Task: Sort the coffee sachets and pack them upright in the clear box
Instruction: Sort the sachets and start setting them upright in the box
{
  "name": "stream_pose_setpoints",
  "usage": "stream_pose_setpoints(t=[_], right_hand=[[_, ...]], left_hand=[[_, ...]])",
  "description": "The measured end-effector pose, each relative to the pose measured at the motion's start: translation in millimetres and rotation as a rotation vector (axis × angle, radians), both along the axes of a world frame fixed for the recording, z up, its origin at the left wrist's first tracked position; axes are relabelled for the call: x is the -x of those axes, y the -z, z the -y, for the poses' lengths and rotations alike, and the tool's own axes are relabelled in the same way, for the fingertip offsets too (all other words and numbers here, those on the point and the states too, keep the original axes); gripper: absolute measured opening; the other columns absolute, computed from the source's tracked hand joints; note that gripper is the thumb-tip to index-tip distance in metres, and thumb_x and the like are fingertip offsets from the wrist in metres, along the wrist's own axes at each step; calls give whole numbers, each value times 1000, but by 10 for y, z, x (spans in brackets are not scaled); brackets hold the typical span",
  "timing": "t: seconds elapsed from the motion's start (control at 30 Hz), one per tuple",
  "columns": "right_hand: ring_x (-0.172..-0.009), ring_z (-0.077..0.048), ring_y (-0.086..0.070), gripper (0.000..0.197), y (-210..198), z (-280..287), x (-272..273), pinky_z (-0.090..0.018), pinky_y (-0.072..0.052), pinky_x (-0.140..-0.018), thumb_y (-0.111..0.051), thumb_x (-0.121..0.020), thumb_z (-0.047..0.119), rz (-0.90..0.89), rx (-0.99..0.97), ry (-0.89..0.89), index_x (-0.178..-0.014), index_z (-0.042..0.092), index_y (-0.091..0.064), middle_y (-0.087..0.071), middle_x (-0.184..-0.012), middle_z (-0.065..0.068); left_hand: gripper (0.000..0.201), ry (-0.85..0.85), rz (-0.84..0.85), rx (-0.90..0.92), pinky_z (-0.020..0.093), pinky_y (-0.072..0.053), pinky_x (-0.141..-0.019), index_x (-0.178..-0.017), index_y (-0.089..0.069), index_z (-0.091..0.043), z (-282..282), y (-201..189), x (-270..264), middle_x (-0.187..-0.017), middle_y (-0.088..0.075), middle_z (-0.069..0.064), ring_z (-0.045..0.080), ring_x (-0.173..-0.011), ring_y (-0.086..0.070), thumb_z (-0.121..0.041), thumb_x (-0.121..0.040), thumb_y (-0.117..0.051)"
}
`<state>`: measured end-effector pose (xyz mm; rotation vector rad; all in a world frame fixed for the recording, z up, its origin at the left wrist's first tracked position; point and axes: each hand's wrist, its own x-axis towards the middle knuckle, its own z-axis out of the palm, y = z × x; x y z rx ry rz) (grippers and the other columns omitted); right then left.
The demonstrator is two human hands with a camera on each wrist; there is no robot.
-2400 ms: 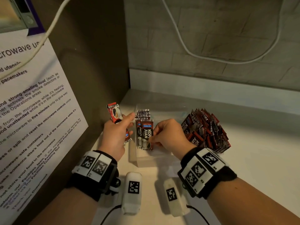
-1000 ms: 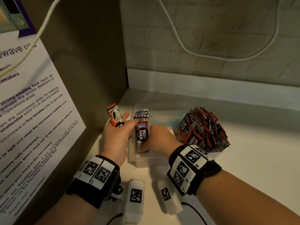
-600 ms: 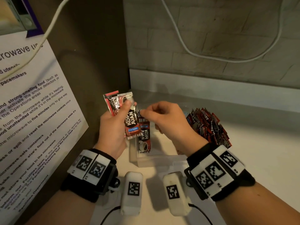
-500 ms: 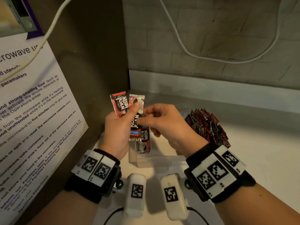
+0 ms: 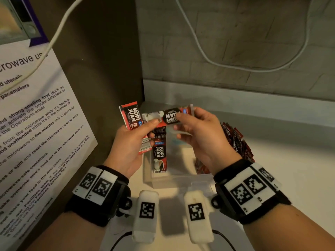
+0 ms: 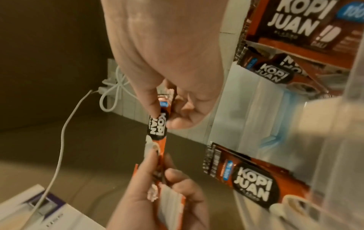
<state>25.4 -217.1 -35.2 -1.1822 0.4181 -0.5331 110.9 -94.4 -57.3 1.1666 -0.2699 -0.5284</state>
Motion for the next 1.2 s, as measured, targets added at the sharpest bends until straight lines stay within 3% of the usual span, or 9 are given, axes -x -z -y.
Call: stream_pose_setpoints(t=[0.17, 0.27, 0.4, 0.5, 0.63, 0.73, 0.87, 1.03, 1.2], right_hand=[[-51, -9, -57, 15, -3, -56, -81, -19, -51, -51, -62, -81, -10, 147, -37, 5, -84, 5, -60, -62, -59, -2], [-49, -9, -58, 14, 52, 4, -62, -22, -50, -51, -66, -81, -7, 58, 66, 71, -81, 6, -61, -65, -59, 0], [-54, -9, -61, 9, 186, 83, 10, -22, -48, -50, -70, -82, 5, -214, 320, 18, -80, 8, -61, -67, -70, -3], [-53, -7, -62, 11, 385, 1, -4, -18, -49, -49, -72, -80, 3, -357, 431, -124, -78, 3, -61, -65, -70, -4], [-66, -21, -65, 17, 581, -46, -114, -42, -59, -70, -77, -72, -3, -487, 553, -160, -73, 6, -62, -64, -68, -5], [-57, -14, -57, 32, 600, -74, -194, -34, -57, -63, -79, -67, -5, -499, 653, -162, -61, 15, -55, -59, -63, -1], [-56, -11, -52, 37, 616, -114, -255, -27, -51, -60, -80, -68, 4, -511, 828, -78, -57, 20, -47, -54, -59, 5], [-78, -19, -58, 33, 580, -126, -234, -29, -46, -64, -81, -70, 26, -665, 1021, -43, -81, 16, -52, -58, -83, -1], [-92, -22, -59, 56, 592, -137, -254, -28, -44, -70, -85, -62, 28, -890, 1018, -313, -100, 15, -47, -59, -100, -3]], left_hand=[[45, 69, 46, -92, 29, -56, -67, -100, -66, -2, 22, 62, 47, -85, -70, 9, 18, -73, -67, -10, -58, -77], [27, 34, 17, -123, 20, -48, -53, -87, -67, -13, -35, 45, 21, -72, -67, -2, 6, -55, -58, -23, -64, -75], [18, -133, -88, -179, 25, -41, -56, -82, -64, -18, -77, 124, -50, -69, -59, -5, 8, -55, -50, -35, -81, -73], [21, -169, -84, -241, 29, -36, -61, -72, -57, -20, -35, 242, 7, -63, -55, -4, 11, -59, -49, -23, -80, -75], [25, -104, -43, -249, 21, -47, -52, -70, -64, -16, 8, 341, 138, -66, -67, -4, 6, -58, -62, 7, -79, -67], [43, -91, -8, -260, 12, -45, -45, -59, -58, -17, 32, 368, 179, -65, -68, -5, 2, -57, -64, 22, -75, -58], [38, -123, 44, -288, 15, -49, -52, -74, -65, -14, 50, 409, 176, -71, -69, -1, 5, -62, -65, 24, -71, -62], [36, -206, 102, -356, 28, -52, -73, -81, -67, -17, 81, 476, 126, -82, -70, 0, 15, -80, -66, 18, -77, -63], [39, -225, 126, -379, 34, -54, -81, -87, -69, -22, 107, 520, 118, -90, -73, 3, 19, -87, -69, 15, -76, -67]])
